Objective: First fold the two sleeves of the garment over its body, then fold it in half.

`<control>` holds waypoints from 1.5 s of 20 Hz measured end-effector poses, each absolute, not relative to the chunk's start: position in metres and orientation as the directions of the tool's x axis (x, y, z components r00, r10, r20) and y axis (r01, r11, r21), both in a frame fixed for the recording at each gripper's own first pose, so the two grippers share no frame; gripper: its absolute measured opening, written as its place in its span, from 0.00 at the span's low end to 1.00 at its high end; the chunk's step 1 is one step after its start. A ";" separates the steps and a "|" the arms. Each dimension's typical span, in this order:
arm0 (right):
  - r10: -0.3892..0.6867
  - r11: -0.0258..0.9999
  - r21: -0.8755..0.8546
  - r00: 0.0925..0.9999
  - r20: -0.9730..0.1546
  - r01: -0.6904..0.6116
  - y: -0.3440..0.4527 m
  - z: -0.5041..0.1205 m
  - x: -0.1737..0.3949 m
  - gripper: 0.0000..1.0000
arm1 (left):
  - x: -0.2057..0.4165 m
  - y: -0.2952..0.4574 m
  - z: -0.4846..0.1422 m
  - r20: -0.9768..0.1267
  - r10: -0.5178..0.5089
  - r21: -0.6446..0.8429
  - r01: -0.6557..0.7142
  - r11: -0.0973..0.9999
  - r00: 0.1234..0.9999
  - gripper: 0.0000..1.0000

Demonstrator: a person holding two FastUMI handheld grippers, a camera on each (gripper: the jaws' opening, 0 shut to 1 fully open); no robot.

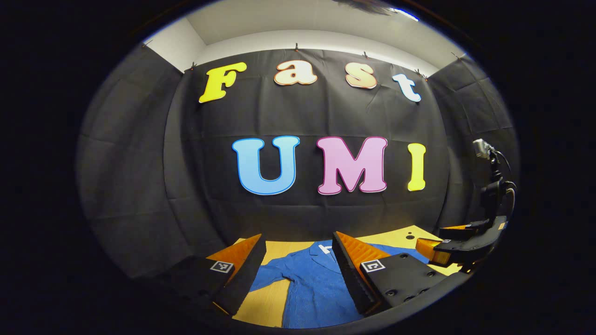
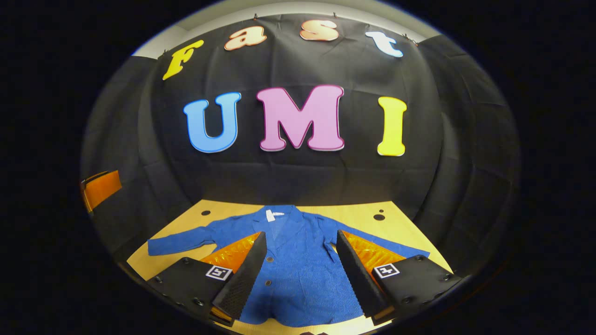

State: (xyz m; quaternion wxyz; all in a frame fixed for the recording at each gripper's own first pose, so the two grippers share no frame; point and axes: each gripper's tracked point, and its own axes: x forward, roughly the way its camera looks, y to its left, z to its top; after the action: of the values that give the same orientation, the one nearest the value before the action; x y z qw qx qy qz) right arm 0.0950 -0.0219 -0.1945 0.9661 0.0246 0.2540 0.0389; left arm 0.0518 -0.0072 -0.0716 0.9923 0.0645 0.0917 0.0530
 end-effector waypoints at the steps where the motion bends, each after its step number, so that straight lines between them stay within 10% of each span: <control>1: 0.085 0.996 0.071 0.854 -0.513 -0.057 -0.026 -0.207 0.101 0.95 | 0.056 -0.009 -0.075 -0.185 0.124 0.133 -0.100 0.986 0.975 0.81; 11: -0.020 0.987 0.086 0.627 -0.779 0.138 -0.132 -0.339 0.119 0.95 | 0.108 -0.038 -0.089 -0.221 0.132 0.197 -0.088 0.977 0.966 0.82; 22: -0.368 0.854 -0.177 0.328 -0.870 0.489 -0.342 -0.433 0.086 0.96 | 0.151 -0.122 -0.124 -0.301 -0.002 0.202 0.066 0.977 0.954 0.84; 30: -0.303 0.788 -0.126 0.202 -0.931 0.603 -0.369 -0.474 0.064 0.97 | 0.154 -0.153 -0.151 -0.379 -0.010 0.161 0.077 0.984 0.925 0.84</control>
State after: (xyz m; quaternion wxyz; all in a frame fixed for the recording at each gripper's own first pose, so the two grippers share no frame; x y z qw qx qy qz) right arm 0.0637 -0.3690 -0.4743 0.7634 0.1343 0.5578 -0.2968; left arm 0.1541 -0.1528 -0.1515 0.9773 0.0867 0.1922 -0.0221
